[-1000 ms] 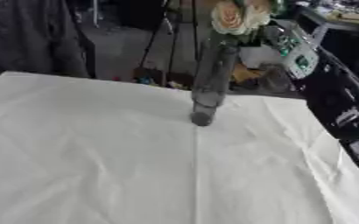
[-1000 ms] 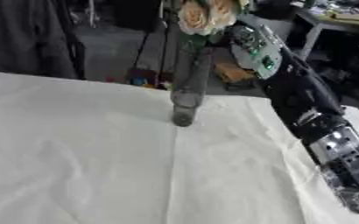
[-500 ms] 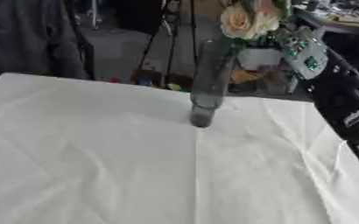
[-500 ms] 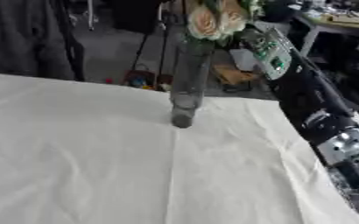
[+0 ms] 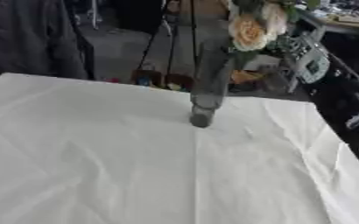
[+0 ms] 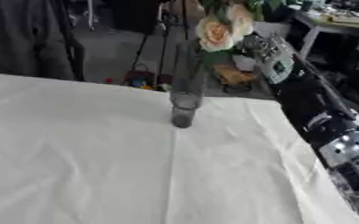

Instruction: Arrange flowers into the vase.

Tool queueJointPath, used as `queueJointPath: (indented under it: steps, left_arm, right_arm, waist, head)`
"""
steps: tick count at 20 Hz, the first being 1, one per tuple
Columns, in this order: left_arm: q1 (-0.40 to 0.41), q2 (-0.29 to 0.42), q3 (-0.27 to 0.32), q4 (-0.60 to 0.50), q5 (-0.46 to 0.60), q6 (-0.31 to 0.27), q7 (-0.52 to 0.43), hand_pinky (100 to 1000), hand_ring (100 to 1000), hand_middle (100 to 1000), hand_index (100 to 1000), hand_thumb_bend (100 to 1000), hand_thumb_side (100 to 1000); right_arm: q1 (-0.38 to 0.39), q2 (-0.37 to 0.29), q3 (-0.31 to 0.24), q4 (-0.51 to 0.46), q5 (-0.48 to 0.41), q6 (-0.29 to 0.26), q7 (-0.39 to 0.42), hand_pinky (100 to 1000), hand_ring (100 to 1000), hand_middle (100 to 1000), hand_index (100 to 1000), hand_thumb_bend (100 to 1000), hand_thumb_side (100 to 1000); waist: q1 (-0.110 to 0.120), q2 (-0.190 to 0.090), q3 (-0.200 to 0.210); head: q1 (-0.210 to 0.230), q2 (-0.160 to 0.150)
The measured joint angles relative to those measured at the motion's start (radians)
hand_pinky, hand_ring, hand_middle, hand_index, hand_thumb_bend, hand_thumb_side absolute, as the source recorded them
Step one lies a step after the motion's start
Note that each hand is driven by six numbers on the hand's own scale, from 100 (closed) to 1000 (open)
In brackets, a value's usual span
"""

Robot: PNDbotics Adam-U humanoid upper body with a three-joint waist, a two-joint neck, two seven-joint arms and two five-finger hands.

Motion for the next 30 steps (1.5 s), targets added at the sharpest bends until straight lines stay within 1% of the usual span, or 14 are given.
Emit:
queueJointPath:
  steps: [5, 7, 9, 11, 13, 14, 17, 21, 26, 30]
  left_arm:
    - [0.0, 0.0, 0.0, 0.0, 0.0, 0.0, 0.0, 687, 664, 731, 560, 952, 746]
    - [0.0, 0.0, 0.0, 0.0, 0.0, 0.0, 0.0, 687, 664, 731, 560, 951, 746]
    - [0.0, 0.0, 0.0, 0.0, 0.0, 0.0, 0.0, 687, 664, 731, 560, 952, 746]
    - [0.001, 0.0, 0.0, 0.001, 0.0, 0.0, 0.0, 687, 664, 731, 560, 952, 746]
    - [0.001, 0.0, 0.0, 0.001, 0.0, 0.0, 0.0, 687, 664, 731, 560, 952, 746]
    - [0.002, 0.0, 0.0, 0.001, 0.0, 0.0, 0.0, 687, 664, 731, 560, 952, 745]
    - [0.003, 0.0, 0.0, 0.001, 0.0, 0.0, 0.0, 687, 664, 731, 560, 952, 746]
    - [0.009, 0.0, 0.0, 0.001, 0.0, 0.0, 0.0, 687, 665, 731, 560, 951, 746]
    - [0.011, 0.0, 0.0, 0.004, 0.0, 0.0, 0.001, 688, 665, 731, 560, 951, 746]
    - [0.016, 0.0, 0.004, 0.007, 0.0, 0.0, 0.002, 687, 665, 731, 560, 951, 746]
  right_arm:
    - [0.0, 0.0, 0.0, -0.002, -0.022, -0.002, -0.003, 1000, 1000, 974, 1000, 399, 936]
    - [0.0, 0.0, 0.0, -0.003, -0.033, -0.003, -0.005, 1000, 1000, 977, 1000, 428, 940]
    - [0.0, 0.0, 0.0, -0.008, -0.038, -0.002, -0.01, 1000, 1000, 987, 1000, 458, 916]
    - [0.0, 0.0, 0.0, -0.013, -0.04, 0.002, -0.018, 1000, 1000, 1000, 1000, 505, 868]
    - [0.001, 0.0, 0.0, -0.015, -0.037, 0.005, -0.032, 1000, 1000, 1000, 1000, 532, 826]
    - [0.005, 0.0, 0.0, -0.015, -0.032, 0.007, -0.041, 1000, 1000, 1000, 1000, 538, 822]
    - [0.018, 0.0, 0.0, -0.017, -0.018, 0.008, -0.064, 1000, 1000, 1000, 1000, 543, 823]
    - [0.028, 0.0, 0.0, -0.019, -0.012, 0.004, -0.076, 1000, 1000, 1000, 1000, 543, 825]
    - [0.041, -0.001, 0.0, -0.023, -0.012, 0.001, -0.076, 1000, 1000, 1000, 1000, 545, 827]
    - [0.073, -0.008, 0.0, -0.051, -0.014, -0.011, -0.065, 1000, 1000, 1000, 1000, 540, 820]
  waist:
    - [0.0, -0.005, -0.003]
    - [0.0, -0.006, -0.004]
    - [0.0, -0.008, -0.004]
    - [0.0, -0.012, -0.004]
    - [0.001, -0.013, -0.004]
    - [0.002, -0.014, -0.005]
    - [0.006, -0.015, -0.012]
    - [0.006, -0.017, -0.021]
    - [0.006, -0.022, -0.033]
    - [0.007, -0.023, -0.044]
  head:
    - [0.001, 0.0]
    - [0.001, 0.0]
    - [0.002, 0.0]
    - [0.003, 0.0]
    - [0.004, 0.0]
    - [0.005, 0.0]
    - [0.006, 0.0]
    - [0.009, 0.0]
    - [0.01, 0.001]
    - [0.018, 0.004]
